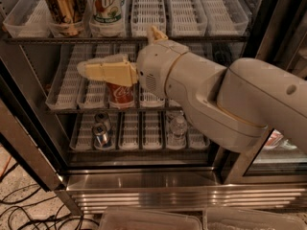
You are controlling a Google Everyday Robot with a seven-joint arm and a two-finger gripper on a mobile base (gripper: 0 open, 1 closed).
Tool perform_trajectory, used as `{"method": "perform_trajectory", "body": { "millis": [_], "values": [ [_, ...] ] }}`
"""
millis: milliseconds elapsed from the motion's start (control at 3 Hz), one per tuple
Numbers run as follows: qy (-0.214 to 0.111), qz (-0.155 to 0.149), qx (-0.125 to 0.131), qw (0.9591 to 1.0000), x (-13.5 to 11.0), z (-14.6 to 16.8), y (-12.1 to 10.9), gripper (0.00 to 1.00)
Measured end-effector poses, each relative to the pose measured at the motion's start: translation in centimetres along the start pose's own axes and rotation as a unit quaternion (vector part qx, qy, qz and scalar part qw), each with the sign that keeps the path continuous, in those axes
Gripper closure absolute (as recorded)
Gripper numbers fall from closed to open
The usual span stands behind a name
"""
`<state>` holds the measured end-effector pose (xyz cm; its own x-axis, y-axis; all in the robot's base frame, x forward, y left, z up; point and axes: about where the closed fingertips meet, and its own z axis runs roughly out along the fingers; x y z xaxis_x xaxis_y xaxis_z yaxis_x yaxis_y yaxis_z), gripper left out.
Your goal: Pick 7up can from top shelf of fridge
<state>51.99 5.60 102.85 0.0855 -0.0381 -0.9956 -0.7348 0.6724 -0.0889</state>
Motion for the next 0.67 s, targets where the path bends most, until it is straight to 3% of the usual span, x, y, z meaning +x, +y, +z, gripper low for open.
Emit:
{"method": "perform_trajectory", "body": {
  "millis": [333, 667],
  "values": [
    [-0.003, -0.005, 0.008, 0.9999, -0.7, 0.1, -0.3, 0.0],
    [-0.003, -0.034, 0.007, 0.9994, -2.1, 0.2, 0.1, 0.0]
  ]
}}
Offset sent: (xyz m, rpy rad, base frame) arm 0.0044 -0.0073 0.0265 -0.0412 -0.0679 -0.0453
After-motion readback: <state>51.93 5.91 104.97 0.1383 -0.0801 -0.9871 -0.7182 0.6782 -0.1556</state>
